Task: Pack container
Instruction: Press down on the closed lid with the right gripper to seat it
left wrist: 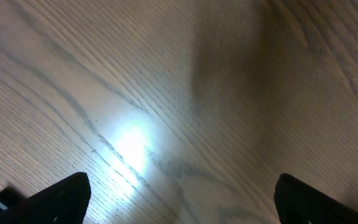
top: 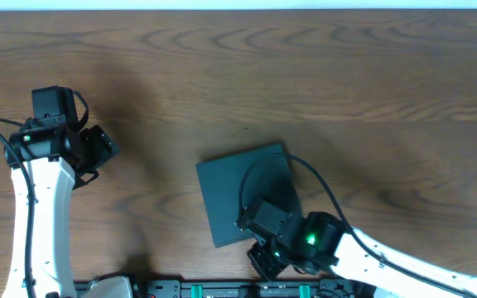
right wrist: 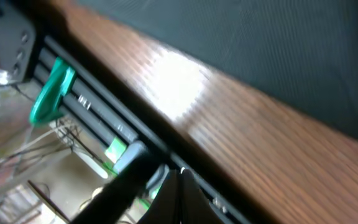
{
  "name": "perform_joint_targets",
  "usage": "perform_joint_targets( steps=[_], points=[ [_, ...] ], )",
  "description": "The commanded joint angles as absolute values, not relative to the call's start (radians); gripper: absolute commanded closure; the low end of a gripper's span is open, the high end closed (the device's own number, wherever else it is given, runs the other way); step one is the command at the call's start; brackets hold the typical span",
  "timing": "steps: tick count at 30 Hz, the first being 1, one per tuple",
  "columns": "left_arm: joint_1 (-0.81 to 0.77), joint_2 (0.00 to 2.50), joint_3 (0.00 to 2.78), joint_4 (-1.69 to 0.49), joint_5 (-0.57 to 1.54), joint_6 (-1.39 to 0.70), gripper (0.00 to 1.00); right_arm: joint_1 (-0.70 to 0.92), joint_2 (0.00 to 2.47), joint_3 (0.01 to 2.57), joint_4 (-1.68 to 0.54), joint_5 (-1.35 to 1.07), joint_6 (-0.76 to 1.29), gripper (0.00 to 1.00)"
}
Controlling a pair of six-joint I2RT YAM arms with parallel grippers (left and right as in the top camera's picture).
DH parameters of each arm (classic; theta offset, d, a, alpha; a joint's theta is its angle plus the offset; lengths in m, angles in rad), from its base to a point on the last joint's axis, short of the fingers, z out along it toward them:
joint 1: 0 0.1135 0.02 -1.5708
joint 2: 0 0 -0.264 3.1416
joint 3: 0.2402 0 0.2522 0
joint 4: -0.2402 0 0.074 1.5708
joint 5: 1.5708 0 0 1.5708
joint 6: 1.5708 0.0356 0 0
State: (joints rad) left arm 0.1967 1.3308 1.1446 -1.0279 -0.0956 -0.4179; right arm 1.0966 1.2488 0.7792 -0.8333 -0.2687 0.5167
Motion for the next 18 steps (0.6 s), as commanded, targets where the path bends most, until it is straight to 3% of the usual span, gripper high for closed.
perform_joint_targets(
  steps=[1,12,18],
  points=[
    [0.202,1.34,1.148,-1.032,-0.096,-0.411,0.05,1.107,1.306,0.765,-0.781,-0.258,0.579,0.99],
    [0.202,1.34,1.148,-1.032,-0.096,-0.411,0.05,1.1,1.483,0.765,-0.435,-0.241,0.567,0.98],
    [0.202,1.34,1.148,-1.032,-0.096,-0.411,0.05,1.045,1.523,0.765,-0.354,-0.168,0.567,0.99]
  ],
)
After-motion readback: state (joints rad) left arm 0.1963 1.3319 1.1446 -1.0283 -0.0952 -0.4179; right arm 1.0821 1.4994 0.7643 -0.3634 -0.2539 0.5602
